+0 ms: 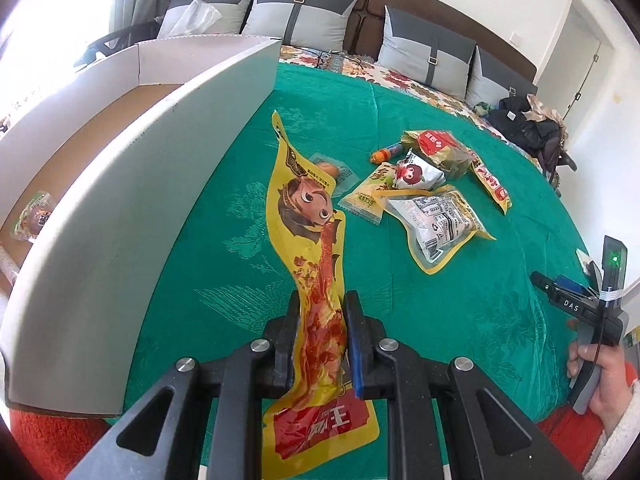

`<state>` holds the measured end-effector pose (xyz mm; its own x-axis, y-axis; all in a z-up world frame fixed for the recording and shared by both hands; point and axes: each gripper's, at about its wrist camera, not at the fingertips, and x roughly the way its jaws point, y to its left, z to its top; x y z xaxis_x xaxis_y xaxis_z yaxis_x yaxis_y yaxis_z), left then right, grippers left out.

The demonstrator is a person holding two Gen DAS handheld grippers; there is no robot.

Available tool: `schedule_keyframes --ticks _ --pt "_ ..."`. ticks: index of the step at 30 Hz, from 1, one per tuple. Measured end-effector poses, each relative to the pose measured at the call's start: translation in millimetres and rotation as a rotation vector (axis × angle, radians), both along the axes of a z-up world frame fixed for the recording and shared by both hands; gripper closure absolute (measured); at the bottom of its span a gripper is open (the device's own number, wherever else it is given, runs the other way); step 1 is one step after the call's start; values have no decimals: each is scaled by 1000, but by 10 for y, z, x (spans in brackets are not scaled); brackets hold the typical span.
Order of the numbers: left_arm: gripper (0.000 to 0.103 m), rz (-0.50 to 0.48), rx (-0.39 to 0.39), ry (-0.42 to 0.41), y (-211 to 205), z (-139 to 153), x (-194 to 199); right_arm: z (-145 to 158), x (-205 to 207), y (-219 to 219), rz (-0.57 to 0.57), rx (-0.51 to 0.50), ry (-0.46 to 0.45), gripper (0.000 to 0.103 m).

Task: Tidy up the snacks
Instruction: 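Lift the yellow monkey-print packet with the left tool, then carry the monkey packet toward the box while the right tool grasps the clear sausage packet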

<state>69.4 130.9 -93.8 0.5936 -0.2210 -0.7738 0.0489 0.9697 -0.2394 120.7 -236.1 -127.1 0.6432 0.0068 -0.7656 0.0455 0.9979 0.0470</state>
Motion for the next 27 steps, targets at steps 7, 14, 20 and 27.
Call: schedule_keyframes --ticks 7,14,20,27 --pt "85 -9 -37 0 23 -7 -30 2 -26 13 -10 8 -2 7" --pt "85 -16 -46 -78 12 250 -122 1 -29 11 -10 8 -2 7" --pt "85 -38 -27 -140 -7 393 -192 2 -27 9 -11 7 -2 7" --pt "85 -6 -65 -182 195 635 -285 72 -65 -42 -59 41 51 8"
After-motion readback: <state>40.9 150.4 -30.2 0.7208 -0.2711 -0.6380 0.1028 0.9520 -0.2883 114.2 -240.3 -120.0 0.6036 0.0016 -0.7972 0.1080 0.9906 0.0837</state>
